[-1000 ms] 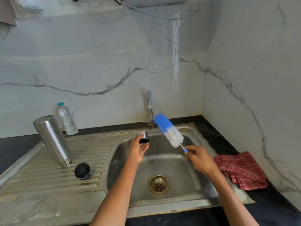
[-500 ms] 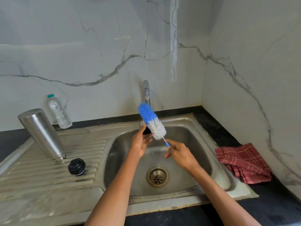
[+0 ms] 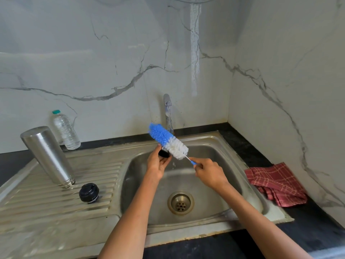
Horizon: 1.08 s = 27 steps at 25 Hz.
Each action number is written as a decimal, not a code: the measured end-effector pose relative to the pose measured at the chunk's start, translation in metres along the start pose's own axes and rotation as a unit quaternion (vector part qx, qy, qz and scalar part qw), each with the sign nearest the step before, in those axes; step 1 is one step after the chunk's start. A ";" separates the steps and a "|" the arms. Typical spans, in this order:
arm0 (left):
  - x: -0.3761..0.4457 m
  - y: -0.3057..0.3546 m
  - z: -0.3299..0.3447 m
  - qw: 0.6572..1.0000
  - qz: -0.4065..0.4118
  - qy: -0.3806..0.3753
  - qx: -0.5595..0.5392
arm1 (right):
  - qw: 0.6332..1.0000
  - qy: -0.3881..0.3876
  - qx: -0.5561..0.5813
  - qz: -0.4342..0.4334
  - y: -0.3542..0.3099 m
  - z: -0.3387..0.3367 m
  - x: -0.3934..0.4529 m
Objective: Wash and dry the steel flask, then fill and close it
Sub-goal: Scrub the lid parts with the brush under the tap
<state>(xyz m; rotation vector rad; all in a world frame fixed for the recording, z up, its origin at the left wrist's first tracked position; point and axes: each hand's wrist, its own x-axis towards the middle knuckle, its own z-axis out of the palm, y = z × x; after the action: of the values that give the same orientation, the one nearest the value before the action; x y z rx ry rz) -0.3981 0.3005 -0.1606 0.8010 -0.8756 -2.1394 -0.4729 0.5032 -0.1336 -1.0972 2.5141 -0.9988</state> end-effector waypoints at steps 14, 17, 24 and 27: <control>0.001 -0.005 -0.002 0.977 0.124 -0.006 0.176 | 0.975 0.044 -0.206 -0.071 -0.021 -0.007 -0.010; 0.008 -0.007 -0.006 0.944 0.174 -0.024 0.280 | 0.972 0.027 -0.231 -0.045 -0.027 -0.017 0.002; 0.005 -0.008 -0.006 0.917 0.215 -0.001 0.335 | 0.962 0.007 -0.271 -0.043 -0.034 -0.041 0.000; -0.003 -0.010 0.003 0.890 0.231 -0.051 0.389 | 0.952 0.016 -0.303 -0.044 -0.046 -0.042 0.006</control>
<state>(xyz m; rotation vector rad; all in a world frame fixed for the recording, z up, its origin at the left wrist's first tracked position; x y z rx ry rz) -0.4022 0.3089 -0.1655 0.7413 -1.8283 -1.3880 -0.4702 0.4977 -0.0714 -1.3545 2.9044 -0.2431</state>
